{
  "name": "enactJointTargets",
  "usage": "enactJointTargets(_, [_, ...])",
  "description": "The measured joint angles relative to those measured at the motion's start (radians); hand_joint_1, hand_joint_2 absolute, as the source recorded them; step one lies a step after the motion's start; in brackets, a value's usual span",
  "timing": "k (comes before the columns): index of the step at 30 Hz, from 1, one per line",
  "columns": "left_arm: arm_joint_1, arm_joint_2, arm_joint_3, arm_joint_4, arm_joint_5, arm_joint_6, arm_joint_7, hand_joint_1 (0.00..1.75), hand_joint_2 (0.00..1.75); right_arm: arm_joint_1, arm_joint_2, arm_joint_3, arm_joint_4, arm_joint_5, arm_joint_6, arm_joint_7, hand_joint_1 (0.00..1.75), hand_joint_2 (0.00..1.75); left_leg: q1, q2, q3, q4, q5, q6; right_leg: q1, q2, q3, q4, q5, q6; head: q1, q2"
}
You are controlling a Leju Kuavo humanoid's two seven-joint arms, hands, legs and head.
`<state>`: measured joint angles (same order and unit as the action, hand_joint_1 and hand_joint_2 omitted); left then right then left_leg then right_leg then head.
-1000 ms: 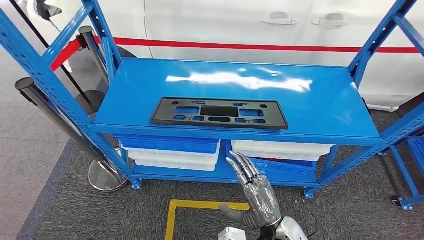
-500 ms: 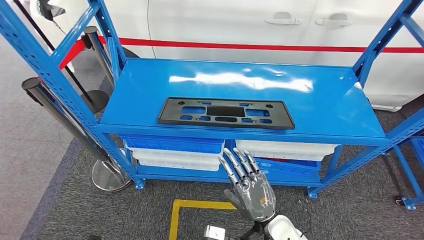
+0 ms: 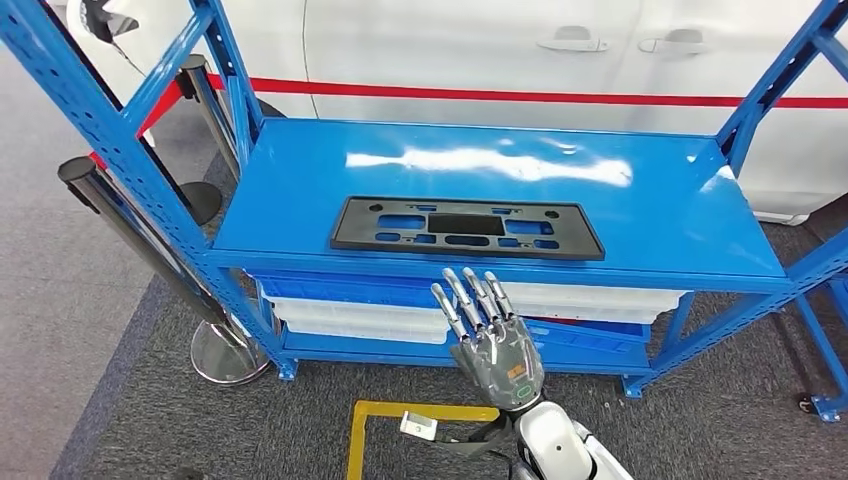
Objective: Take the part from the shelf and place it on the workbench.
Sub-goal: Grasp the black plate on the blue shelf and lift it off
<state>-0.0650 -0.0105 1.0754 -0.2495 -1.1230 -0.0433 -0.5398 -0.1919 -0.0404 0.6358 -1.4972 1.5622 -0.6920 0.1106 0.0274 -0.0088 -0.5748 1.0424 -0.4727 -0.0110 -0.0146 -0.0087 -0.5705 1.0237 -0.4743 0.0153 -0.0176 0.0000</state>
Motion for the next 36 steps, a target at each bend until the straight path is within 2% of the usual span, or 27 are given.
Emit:
enactJointTargets(2, [0.001,0.0,0.0,0.0,0.002,-0.008,-0.001,0.0,0.0,0.001,0.01,-0.008,0.011,-0.014,0.0,-0.029,0.0,1.75,0.0,0.001,-0.001,-0.005,0.005,0.016,-0.004,0.001,-0.011,0.024,-0.019,0.007,0.003,0.0])
enactJointTargets(3, [0.001,0.001,0.001,0.0,0.006,-0.013,-0.001,0.0,0.0,0.001,0.016,-0.013,0.017,-0.027,-0.001,-0.043,0.0,1.75,0.0,0.001,-0.001,-0.007,0.008,0.024,-0.005,0.002,-0.031,0.066,-0.045,0.01,0.006,0.0])
enactJointTargets(5, [0.001,0.003,0.004,0.0,0.015,-0.023,-0.001,0.0,0.0,0.005,0.026,-0.023,0.032,-0.05,-0.001,-0.066,0.0,1.75,-0.004,0.002,-0.004,-0.008,0.009,0.032,-0.005,0.003,-0.095,0.197,-0.11,0.012,0.011,0.0])
enactJointTargets(6, [0.002,0.004,0.006,0.0,0.018,-0.026,-0.001,0.0,0.0,0.008,0.029,-0.025,0.039,-0.058,-0.001,-0.073,0.0,1.75,-0.007,0.002,-0.006,-0.008,0.009,0.034,-0.005,0.004,-0.126,0.257,-0.129,0.012,0.011,0.0])
enactJointTargets(7, [0.003,0.004,0.008,0.0,0.02,-0.029,-0.001,0.0,0.0,0.011,0.033,-0.027,0.045,-0.065,-0.001,-0.078,0.0,1.75,-0.01,0.002,-0.006,-0.008,0.008,0.035,-0.004,0.004,-0.143,0.286,-0.129,0.01,0.011,0.0])
enactJointTargets(8, [0.004,0.005,0.01,0.0,0.02,-0.031,0.0,0.0,0.0,0.013,0.037,-0.028,0.052,-0.074,-0.001,-0.085,0.0,1.75,-0.012,0.001,-0.005,-0.008,0.007,0.037,-0.002,0.004,-0.14,0.276,-0.11,0.005,0.012,0.0])
enactJointTargets(9, [0.004,0.005,0.013,0.0,0.02,-0.033,0.0,0.0,0.0,0.014,0.041,-0.03,0.057,-0.087,-0.001,-0.092,0.0,1.75,-0.015,0.0,-0.003,-0.008,0.005,0.038,0.001,0.005,-0.119,0.229,-0.075,-0.002,0.012,0.0])
enactJointTargets(10, [0.004,0.005,0.015,0.0,0.02,-0.035,0.0,0.0,0.0,0.013,0.047,-0.034,0.063,-0.102,-0.001,-0.101,0.0,1.75,-0.017,-0.001,0.0,-0.008,0.004,0.038,0.006,0.005,-0.086,0.158,-0.038,-0.013,0.012,0.0])
enactJointTargets(11, [0.004,0.005,0.018,0.0,0.019,-0.037,0.0,0.0,0.0,0.012,0.053,-0.038,0.068,-0.118,-0.001,-0.11,0.0,1.75,-0.02,-0.001,0.001,-0.008,0.002,0.037,0.012,0.005,-0.054,0.09,-0.012,-0.025,0.012,0.0])
enactJointTargets(12, [0.004,0.006,0.02,0.0,0.019,-0.039,0.0,0.0,0.0,0.01,0.058,-0.041,0.074,-0.132,-0.002,-0.117,0.0,1.75,-0.021,-0.001,0.001,-0.008,0.0,0.034,0.016,0.004,-0.031,0.04,0.001,-0.034,0.012,0.0])
enactJointTargets(13, [0.005,0.007,0.021,0.0,0.019,-0.04,0.0,0.0,0.0,0.009,0.064,-0.044,0.079,-0.145,-0.002,-0.123,0.0,1.75,-0.021,0.0,0.001,-0.008,-0.001,0.03,0.02,0.004,-0.019,0.013,0.003,-0.039,0.012,0.0])
enactJointTargets(15, [0.006,0.008,0.024,0.0,0.019,-0.042,0.0,0.0,0.0,0.008,0.073,-0.047,0.088,-0.163,-0.002,-0.131,0.0,1.75,-0.019,0.0,0.002,-0.012,-0.003,0.018,0.022,0.005,-0.016,0.002,0.0,-0.041,0.013,0.0])
enactJointTargets(17, [0.006,0.01,0.024,0.0,0.018,-0.043,0.0,0.0,0.0,0.008,0.081,-0.049,0.094,-0.172,-0.002,-0.135,0.0,1.75,-0.019,0.002,0.003,-0.001,-0.013,0.008,0.015,0.006,-0.004,-0.013,0.004,-0.042,0.012,0.0])
enactJointTargets(18, [0.006,0.011,0.025,0.001,0.018,-0.044,0.0,0.0,0.0,0.007,0.085,-0.05,0.097,-0.175,-0.002,-0.136,0.0,1.75,-0.019,0.003,-0.009,0.03,-0.03,0.004,0.012,0.005,0.004,-0.021,0.005,-0.044,0.011,0.0])
enactJointTargets(19, [0.006,0.013,0.025,0.001,0.018,-0.044,0.0,0.0,0.0,0.007,0.089,-0.05,0.1,-0.176,-0.002,-0.136,0.0,1.75,-0.018,0.003,-0.034,0.084,-0.055,0.0,0.01,0.004,0.012,-0.025,0.004,-0.046,0.009,0.0])
enactJointTargets(21, [0.008,0.017,0.025,0.001,0.019,-0.044,0.0,0.0,0.0,0.008,0.093,-0.05,0.108,-0.177,-0.002,-0.137,0.0,1.75,-0.016,0.003,-0.105,0.213,-0.1,-0.007,0.01,0.003,0.021,-0.025,-0.004,-0.049,0.007,0.0])
enactJointTargets(22, [0.01,0.018,0.026,0.001,0.018,-0.044,0.0,0.0,0.0,0.009,0.094,-0.05,0.112,-0.177,-0.003,-0.137,0.0,1.75,-0.015,0.003,-0.132,0.252,-0.104,-0.009,0.011,0.003,0.026,-0.025,-0.008,-0.049,0.007,0.0])
enactJointTargets(23, [0.012,0.018,0.026,0.001,0.018,-0.044,0.0,0.0,0.0,0.01,0.095,-0.05,0.116,-0.181,-0.003,-0.137,0.0,1.75,-0.013,0.004,-0.141,0.254,-0.087,-0.011,0.01,0.004,0.033,-0.024,-0.014,-0.048,0.007,0.0])
enactJointTargets(24, [0.013,0.019,0.026,0.001,0.018,-0.044,0.0,0.0,0.0,0.011,0.096,-0.051,0.119,-0.186,-0.003,-0.138,0.0,1.75,-0.012,0.004,-0.131,0.216,-0.05,-0.012,0.01,0.004,0.042,-0.024,-0.021,-0.046,0.006,0.0])
enactJointTargets(25, [0.013,0.02,0.026,0.001,0.018,-0.044,0.0,0.0,0.0,0.012,0.098,-0.051,0.122,-0.194,-0.003,-0.139,0.0,1.75,-0.01,0.005,-0.107,0.151,-0.006,-0.013,0.01,0.005,0.052,-0.022,-0.029,-0.043,0.006,0.0])
enactJointTargets(26, [0.013,0.021,0.027,0.001,0.018,-0.044,0.0,0.0,0.0,0.011,0.1,-0.052,0.125,-0.202,-0.003,-0.139,0.0,1.75,-0.011,0.006,-0.08,0.089,0.026,-0.012,0.011,0.005,0.059,-0.02,-0.038,-0.038,0.006,0.0])
enactJointTargets(27, [0.013,0.022,0.028,0.001,0.018,-0.044,0.001,0.0,0.0,0.011,0.102,-0.053,0.127,-0.209,-0.002,-0.14,0.0,1.75,-0.012,0.007,-0.058,0.039,0.044,-0.008,0.013,0.006,0.063,-0.017,-0.045,-0.033,0.005,0.0])
enactJointTargets(28, [0.014,0.022,0.03,0.001,0.018,-0.044,0.001,0.0,0.0,0.011,0.103,-0.054,0.128,-0.215,-0.002,-0.139,0.0,1.75,-0.013,0.007,-0.046,0.013,0.047,-0.003,0.015,0.006,0.064,-0.015,-0.05,-0.028,0.005,0.0])
enactJointTargets(31, [0.018,0.022,0.032,0.001,0.016,-0.042,0.003,0.0,0.0,0.012,0.105,-0.06,0.132,-0.229,0.004,-0.138,0.0,1.75,-0.015,0.005,-0.039,-0.001,0.032,0.019,0.016,0.007,0.067,-0.016,-0.06,-0.015,0.006,0.0])
enactJointTargets(33, [0.019,0.022,0.033,0.001,0.015,-0.041,0.004,0.0,0.0,0.009,0.107,-0.065,0.133,-0.237,0.011,-0.136,0.0,1.75,-0.012,0.005,-0.027,-0.008,0.027,0.033,0.013,0.007,0.052,0.024,-0.084,-0.005,0.009,0.0])
enactJointTargets(34, [0.018,0.022,0.034,0.001,0.013,-0.041,0.005,0.0,0.0,0.007,0.107,-0.067,0.136,-0.241,0.015,-0.135,0.0,1.75,-0.012,0.005,-0.022,-0.01,0.024,0.039,0.012,0.007,0.025,0.076,-0.106,-0.001,0.011,0.0])
enactJointTargets(36, [0.017,0.023,0.038,0.001,0.009,-0.039,0.009,0.0,0.0,0.005,0.108,-0.074,0.147,-0.25,0.02,-0.131,0.0,1.75,-0.013,0.004,-0.017,-0.01,0.017,0.046,0.01,0.007,-0.063,0.211,-0.147,0.004,0.014,0.0])
